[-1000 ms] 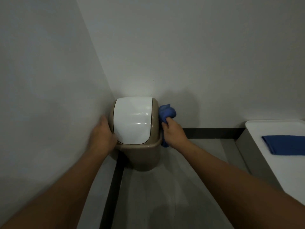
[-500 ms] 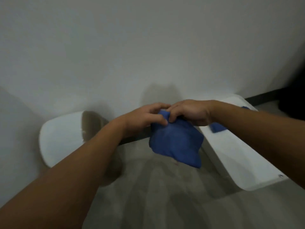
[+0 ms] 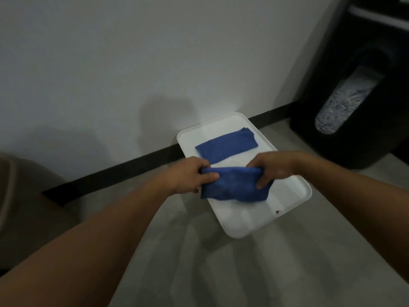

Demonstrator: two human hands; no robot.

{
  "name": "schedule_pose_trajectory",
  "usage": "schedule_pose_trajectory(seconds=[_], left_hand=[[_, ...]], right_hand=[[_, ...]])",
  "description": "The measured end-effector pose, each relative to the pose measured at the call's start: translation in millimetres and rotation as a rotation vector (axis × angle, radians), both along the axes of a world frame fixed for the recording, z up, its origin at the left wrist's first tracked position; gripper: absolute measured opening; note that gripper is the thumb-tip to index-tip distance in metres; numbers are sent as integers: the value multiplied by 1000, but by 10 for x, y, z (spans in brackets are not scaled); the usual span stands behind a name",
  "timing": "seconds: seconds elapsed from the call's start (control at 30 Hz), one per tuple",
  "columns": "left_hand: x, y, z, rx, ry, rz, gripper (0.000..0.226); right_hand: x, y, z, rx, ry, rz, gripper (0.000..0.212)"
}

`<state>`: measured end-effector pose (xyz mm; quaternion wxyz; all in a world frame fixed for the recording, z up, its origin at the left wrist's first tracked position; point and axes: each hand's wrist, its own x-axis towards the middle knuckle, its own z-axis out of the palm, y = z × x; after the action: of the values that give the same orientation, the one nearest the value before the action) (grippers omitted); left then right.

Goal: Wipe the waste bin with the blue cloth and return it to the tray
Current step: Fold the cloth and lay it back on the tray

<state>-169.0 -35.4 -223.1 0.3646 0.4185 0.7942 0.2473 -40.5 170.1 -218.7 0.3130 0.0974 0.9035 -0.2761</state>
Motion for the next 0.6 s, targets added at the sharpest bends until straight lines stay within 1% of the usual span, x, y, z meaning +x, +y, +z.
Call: schedule_pose_trajectory(seconds=[0.07, 0.13, 0.17, 0.23, 0.27, 0.33, 0.4, 0.43, 0.47, 0.53, 0.57, 0.6], left_hand=[[37, 124, -47, 43, -6, 79, 27], [76, 217, -84, 73, 39, 127, 18], [96, 253, -98, 90, 97, 152, 16], [162, 314, -133, 166, 254, 239, 20], [224, 338, -150, 228, 313, 304, 26], [383, 391, -226, 333, 404, 414, 35], [590, 408, -392, 348, 470, 410, 37], [723, 393, -497, 293, 482, 372, 37], [861, 368, -602, 213, 519, 319, 37], [1108, 312, -847, 78, 683, 181, 37], [1194, 289, -947, 30, 743, 116, 40], [1254, 278, -1036, -39, 718, 48, 44]], right_hand=[[-13, 174, 22, 79, 99, -31, 23], [-30, 302, 37, 130, 168, -35, 14], [-39, 349, 44, 166, 197, -32, 8], [-61, 440, 36, 232, 331, -63, 6], [-66, 480, 24, 262, 441, -105, 11], [-16, 514, -22, 309, 646, -199, 29], [123, 475, -169, 326, 749, -200, 37], [215, 452, -306, 330, 750, -177, 38], [331, 422, -468, 320, 705, -148, 38], [586, 341, -785, 296, 496, -62, 42], [693, 324, -911, 299, 401, -42, 47], [760, 326, -1000, 301, 364, -52, 51]])
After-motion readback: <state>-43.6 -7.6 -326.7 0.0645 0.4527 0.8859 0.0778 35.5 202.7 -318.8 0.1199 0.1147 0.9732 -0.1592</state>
